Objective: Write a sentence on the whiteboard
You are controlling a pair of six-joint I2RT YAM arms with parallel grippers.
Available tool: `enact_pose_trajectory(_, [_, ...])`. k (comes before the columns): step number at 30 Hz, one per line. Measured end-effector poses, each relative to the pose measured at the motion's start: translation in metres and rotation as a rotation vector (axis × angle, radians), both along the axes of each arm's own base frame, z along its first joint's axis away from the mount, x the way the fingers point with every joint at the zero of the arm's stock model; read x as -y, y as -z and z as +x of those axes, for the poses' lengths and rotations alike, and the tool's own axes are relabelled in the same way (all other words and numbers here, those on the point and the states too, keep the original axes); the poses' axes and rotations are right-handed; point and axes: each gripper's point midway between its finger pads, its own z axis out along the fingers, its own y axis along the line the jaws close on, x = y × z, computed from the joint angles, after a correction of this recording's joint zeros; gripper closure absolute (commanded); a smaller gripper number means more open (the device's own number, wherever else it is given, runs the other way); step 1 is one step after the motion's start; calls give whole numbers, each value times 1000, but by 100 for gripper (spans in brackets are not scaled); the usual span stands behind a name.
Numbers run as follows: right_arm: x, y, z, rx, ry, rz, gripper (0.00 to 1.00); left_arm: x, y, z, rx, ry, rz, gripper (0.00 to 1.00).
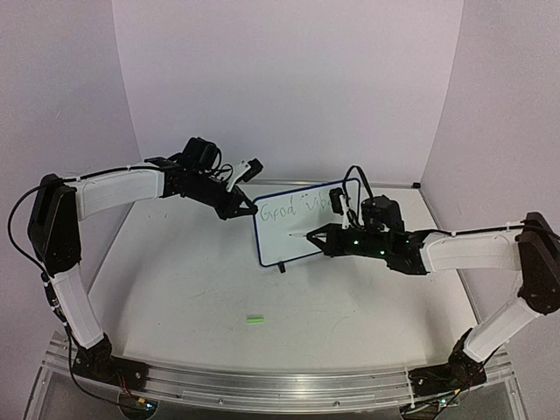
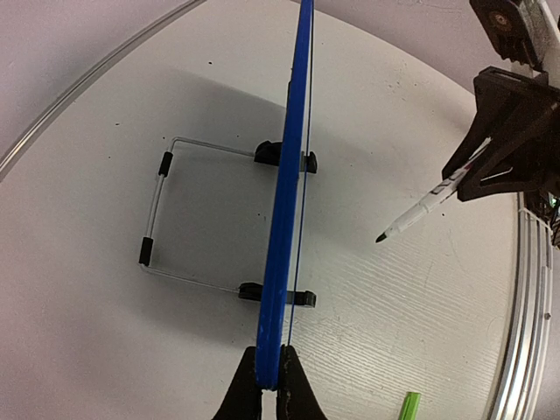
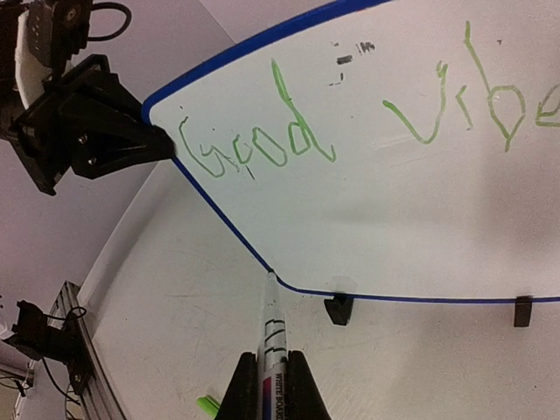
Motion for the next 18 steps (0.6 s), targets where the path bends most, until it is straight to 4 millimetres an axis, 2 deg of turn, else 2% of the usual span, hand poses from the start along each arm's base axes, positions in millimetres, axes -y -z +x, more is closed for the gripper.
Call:
enact_pose_trajectory(12, [-51,11,12,39,-42,-35,100,0,0,0,0,0,0,100])
enact_pose_trajectory(18, [-68,19,18,37,-57,-43,100,0,0,0,0,0,0,100])
